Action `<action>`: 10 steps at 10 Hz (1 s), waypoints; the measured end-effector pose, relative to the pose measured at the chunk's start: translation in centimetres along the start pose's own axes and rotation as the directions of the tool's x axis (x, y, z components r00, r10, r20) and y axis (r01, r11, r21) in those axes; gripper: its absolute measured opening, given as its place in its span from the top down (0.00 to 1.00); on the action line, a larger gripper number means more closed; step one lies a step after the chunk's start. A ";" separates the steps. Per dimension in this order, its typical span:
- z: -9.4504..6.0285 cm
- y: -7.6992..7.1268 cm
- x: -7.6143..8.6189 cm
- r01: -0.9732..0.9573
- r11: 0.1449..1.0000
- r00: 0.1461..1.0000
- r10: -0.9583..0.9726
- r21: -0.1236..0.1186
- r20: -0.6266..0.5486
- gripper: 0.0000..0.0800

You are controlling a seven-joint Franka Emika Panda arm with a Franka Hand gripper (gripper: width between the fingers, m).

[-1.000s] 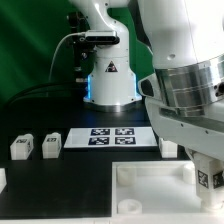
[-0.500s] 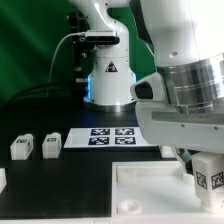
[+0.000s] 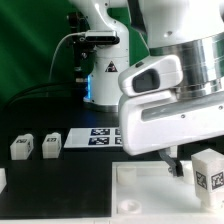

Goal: Assemble one leg

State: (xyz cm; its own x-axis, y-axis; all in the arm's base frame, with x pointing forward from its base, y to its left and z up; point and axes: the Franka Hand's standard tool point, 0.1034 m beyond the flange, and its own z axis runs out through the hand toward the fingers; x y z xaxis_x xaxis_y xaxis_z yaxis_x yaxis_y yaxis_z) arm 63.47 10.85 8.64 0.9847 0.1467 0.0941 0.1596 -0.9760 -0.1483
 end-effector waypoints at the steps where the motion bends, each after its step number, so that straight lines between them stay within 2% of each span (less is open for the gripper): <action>1: -0.1 -0.4 0.3 0.163 0.986 0.987 -0.163 -0.021 0.001 0.19; 2: 0.0 -0.5 0.2 0.120 0.993 0.993 -0.120 -0.013 0.000 0.33; 3: 0.0 -0.5 0.2 0.122 0.992 0.993 -0.122 -0.013 0.000 0.33; 4: 0.0 -0.6 0.2 0.030 1.000 1.000 -0.030 -0.009 -0.002 0.50; 5: 0.0 -0.5 0.2 -0.105 0.994 0.994 0.105 -0.006 -0.003 0.63; 7: 0.0 -0.3 0.2 -0.265 0.964 0.964 0.265 -0.004 -0.004 0.63; 8: 0.1 -0.2 0.2 -0.392 0.920 0.920 0.392 -0.002 -0.003 0.63; 10: 0.1 0.1 0.2 -0.705 0.709 0.709 0.705 -0.005 -0.009 0.63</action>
Offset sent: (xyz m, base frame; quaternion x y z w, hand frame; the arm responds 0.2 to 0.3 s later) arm 0.0000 0.0000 0.0000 0.0000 0.0000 0.1790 0.9838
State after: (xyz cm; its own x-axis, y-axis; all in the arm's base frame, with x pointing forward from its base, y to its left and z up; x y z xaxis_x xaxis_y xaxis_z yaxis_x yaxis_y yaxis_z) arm 63.66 10.79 8.53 0.8103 -0.5853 -0.0293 -0.5813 -0.7964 -0.1668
